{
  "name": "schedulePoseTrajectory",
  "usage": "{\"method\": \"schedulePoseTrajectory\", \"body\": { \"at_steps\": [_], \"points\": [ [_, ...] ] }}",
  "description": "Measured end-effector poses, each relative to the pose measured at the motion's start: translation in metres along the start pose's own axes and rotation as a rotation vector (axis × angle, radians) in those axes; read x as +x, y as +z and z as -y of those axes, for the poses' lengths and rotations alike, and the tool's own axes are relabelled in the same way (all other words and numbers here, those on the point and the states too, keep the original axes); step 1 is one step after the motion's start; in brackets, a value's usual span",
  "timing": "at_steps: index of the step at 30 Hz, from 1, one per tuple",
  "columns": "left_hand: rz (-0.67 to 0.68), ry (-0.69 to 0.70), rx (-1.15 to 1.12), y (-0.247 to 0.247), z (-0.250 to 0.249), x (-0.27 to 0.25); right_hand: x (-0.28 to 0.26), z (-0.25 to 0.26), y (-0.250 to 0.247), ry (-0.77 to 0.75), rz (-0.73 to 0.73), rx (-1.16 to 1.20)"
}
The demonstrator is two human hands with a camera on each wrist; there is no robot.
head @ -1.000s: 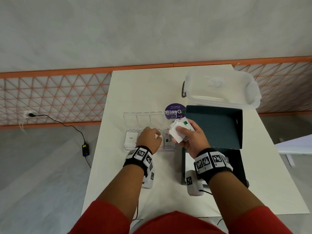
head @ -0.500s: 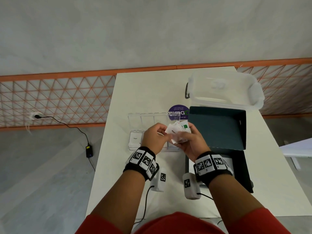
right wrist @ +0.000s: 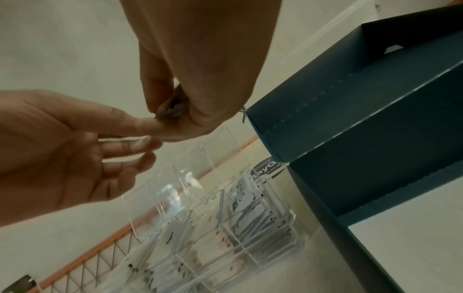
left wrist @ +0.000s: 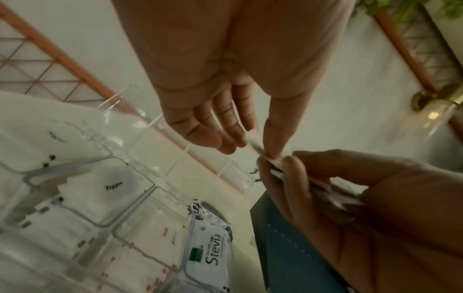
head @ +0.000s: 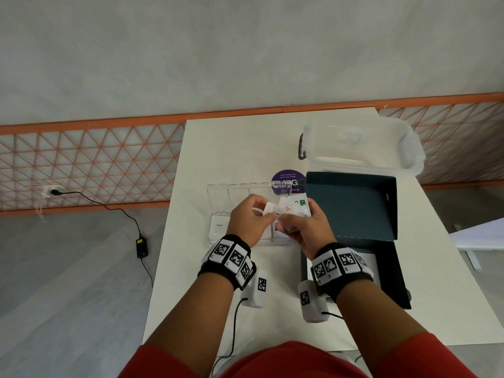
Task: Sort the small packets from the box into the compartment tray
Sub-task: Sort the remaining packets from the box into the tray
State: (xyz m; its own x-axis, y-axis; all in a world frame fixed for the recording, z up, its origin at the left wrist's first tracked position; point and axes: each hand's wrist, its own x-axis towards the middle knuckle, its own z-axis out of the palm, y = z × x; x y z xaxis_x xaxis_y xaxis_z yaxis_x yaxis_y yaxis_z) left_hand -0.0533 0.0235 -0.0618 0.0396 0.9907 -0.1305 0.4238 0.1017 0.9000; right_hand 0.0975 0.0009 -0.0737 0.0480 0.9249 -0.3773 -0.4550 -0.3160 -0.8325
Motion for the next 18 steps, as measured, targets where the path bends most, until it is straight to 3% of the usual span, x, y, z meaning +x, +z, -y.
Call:
{"method": "schedulePoseTrajectory", "body": {
  "at_steps": [5, 8, 11, 18],
  "points": [
    [0.063, 0.151, 0.061, -0.004, 0.001, 0.0, 0.001, 0.001, 0.002, -0.033, 0.006, -0.105],
    [0.024, 0.077, -0.029, -0.01, 0.005, 0.003, 0.004, 0.001, 0.004, -0.043, -0.01, -0.093],
    [0.096, 0.029, -0.048, -0.022, 0.013, 0.006, 0.008, 0.0, 0.006, -0.031, -0.059, -0.019],
    [-0.006, -0.098, 0.181, -0.056, 0.044, 0.025, 0.011, -0.003, 0.001, 0.0, -0.113, 0.037]
  ]
}}
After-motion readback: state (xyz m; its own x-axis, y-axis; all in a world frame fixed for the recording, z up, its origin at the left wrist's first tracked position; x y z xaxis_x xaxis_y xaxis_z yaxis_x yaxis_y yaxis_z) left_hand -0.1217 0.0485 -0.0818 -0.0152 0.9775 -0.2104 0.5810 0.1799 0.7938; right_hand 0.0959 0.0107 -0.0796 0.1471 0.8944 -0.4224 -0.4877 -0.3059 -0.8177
